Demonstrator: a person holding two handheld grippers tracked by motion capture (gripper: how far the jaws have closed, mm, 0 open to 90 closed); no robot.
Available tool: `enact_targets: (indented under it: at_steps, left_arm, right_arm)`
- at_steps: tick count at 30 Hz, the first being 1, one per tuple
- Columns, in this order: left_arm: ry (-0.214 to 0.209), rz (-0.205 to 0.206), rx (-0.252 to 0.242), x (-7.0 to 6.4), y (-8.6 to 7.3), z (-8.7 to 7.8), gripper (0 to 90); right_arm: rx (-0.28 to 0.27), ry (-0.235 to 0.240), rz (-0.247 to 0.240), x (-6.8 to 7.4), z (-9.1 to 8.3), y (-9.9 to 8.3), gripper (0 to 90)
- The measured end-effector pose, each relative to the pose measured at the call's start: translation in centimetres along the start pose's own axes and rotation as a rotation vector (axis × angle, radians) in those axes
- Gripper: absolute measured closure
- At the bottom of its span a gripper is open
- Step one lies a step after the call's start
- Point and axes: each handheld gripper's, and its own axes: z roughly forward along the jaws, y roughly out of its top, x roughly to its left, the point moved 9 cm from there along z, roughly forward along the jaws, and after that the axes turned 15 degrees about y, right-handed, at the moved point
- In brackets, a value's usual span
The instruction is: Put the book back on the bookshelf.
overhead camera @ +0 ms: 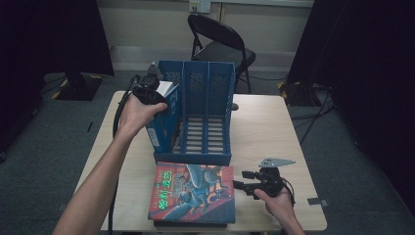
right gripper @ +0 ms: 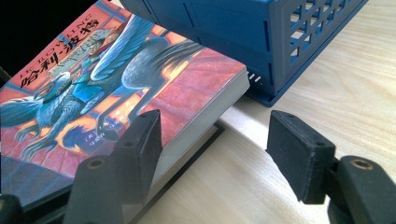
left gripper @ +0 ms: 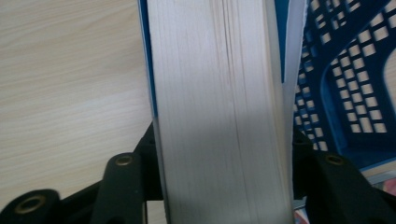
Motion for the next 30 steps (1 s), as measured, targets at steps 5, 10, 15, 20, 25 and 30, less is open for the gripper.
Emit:
enact_targets:
  at_steps: [5, 10, 15, 20, 25, 30]
  left_arm:
    - [0.020, 0.010, 0.039, 0.08, 0.15, 0.13, 54.4]
    - [0.012, 0.017, 0.040, -0.10, 0.14, 0.63, 49.1]
    - [0.057, 0.029, 0.077, -0.23, 0.13, 0.87, 51.9]
    - [0.030, 0.016, 0.088, -0.38, 0.24, 0.73, 58.4]
    - [-0.001, 0.039, 0.080, -0.41, 0.33, 0.60, 60.6]
    - [-0.014, 0.035, 0.072, -0.26, 0.47, 0.66, 61.1]
  right_arm:
    - [-0.003, -0.007, 0.000, 0.01, -0.10, 0.05, 36.0]
    - [-0.035, -0.040, -0.006, -0.29, -0.69, 0.43, 37.3]
    - [-0.034, -0.044, -0.002, -0.43, -0.77, 0.35, 37.3]
    - [-0.023, -0.039, -0.005, -0.33, -0.52, 0.23, 37.2]
    - [-0.028, -0.040, 0.005, -0.45, -0.53, 0.19, 37.2]
    - [-0.022, -0.042, 0.008, -0.71, -0.49, 0.09, 37.4]
